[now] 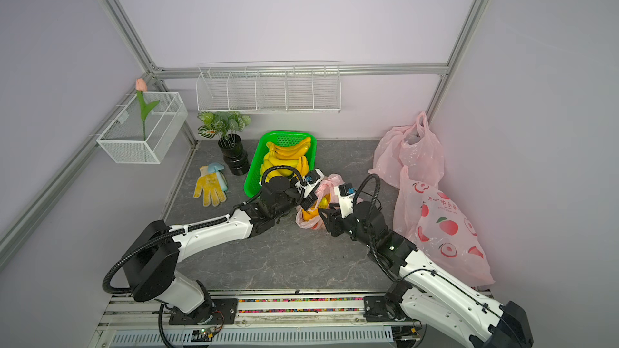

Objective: Place the banana into a plastic bag & tie a knot
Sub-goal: Tie the plastic bag at the center of the board.

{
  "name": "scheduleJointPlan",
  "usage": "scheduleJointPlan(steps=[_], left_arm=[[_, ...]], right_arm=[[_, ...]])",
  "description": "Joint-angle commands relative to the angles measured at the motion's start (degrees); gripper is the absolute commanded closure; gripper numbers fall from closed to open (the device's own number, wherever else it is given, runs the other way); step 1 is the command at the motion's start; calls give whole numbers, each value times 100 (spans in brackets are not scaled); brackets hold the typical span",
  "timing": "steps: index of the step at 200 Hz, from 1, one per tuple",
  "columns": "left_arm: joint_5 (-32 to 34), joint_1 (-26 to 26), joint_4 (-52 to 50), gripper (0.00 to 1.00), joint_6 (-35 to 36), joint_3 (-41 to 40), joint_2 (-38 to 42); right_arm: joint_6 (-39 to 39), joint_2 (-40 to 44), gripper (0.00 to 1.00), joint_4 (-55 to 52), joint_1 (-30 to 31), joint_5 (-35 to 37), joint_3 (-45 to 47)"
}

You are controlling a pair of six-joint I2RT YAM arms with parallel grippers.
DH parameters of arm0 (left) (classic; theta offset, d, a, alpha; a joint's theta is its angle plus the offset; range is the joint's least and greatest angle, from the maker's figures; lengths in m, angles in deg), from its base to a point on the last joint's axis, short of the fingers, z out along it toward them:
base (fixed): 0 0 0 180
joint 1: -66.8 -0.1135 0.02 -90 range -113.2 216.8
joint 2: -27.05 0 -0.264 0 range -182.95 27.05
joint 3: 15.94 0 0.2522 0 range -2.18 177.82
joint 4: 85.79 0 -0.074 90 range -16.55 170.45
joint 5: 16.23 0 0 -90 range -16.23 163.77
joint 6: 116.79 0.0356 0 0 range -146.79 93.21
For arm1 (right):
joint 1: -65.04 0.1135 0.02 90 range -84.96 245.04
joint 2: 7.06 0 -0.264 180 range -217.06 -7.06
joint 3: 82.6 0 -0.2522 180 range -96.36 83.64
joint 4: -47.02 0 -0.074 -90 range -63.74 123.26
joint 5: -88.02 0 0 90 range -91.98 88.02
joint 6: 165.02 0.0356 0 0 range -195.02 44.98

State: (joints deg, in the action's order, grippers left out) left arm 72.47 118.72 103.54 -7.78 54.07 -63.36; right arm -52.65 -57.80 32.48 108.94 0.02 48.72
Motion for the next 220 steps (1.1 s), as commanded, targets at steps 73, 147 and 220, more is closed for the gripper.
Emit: scheduleJointPlan(steps=[73, 147, 220], left_arm=[[-13, 13, 137, 100, -108, -44, 162], [197, -13, 140, 100, -279, -70, 184], [233, -305, 168, 100, -529, -295, 392]], right_arm=[[452, -839, 48, 1067, -147, -266, -282], [311, -956, 92, 752, -294, -32, -303], [-47, 110, 93, -717, -1078, 940, 162]])
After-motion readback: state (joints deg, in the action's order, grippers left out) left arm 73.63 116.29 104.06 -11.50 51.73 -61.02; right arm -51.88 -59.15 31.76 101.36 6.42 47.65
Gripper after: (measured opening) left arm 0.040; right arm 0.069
